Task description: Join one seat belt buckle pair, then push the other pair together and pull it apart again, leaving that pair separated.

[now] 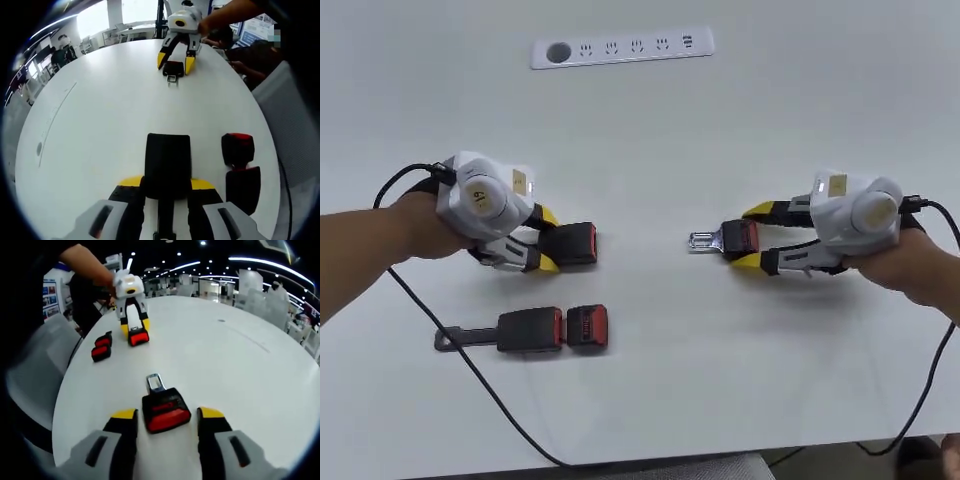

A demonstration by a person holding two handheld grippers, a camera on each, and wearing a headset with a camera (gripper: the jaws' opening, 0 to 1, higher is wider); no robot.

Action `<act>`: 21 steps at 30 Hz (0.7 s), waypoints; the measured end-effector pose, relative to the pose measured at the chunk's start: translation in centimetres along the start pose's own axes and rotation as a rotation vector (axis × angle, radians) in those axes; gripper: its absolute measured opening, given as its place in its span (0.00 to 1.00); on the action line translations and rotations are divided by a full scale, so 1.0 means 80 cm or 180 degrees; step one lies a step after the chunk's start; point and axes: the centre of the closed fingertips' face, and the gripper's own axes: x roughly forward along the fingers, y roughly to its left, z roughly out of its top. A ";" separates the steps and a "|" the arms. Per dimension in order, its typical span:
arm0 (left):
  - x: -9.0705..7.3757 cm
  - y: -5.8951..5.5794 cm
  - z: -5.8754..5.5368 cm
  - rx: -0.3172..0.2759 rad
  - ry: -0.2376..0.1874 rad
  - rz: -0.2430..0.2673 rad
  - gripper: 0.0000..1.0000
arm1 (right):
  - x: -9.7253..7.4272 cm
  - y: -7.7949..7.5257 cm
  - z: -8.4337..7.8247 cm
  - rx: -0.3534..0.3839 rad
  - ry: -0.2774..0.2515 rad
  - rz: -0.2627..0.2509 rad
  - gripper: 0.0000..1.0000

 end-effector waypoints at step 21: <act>-0.076 -0.013 0.026 -0.1409 -0.0958 0.0716 0.86 | -0.015 0.007 0.040 0.0558 -0.0278 -0.0873 0.84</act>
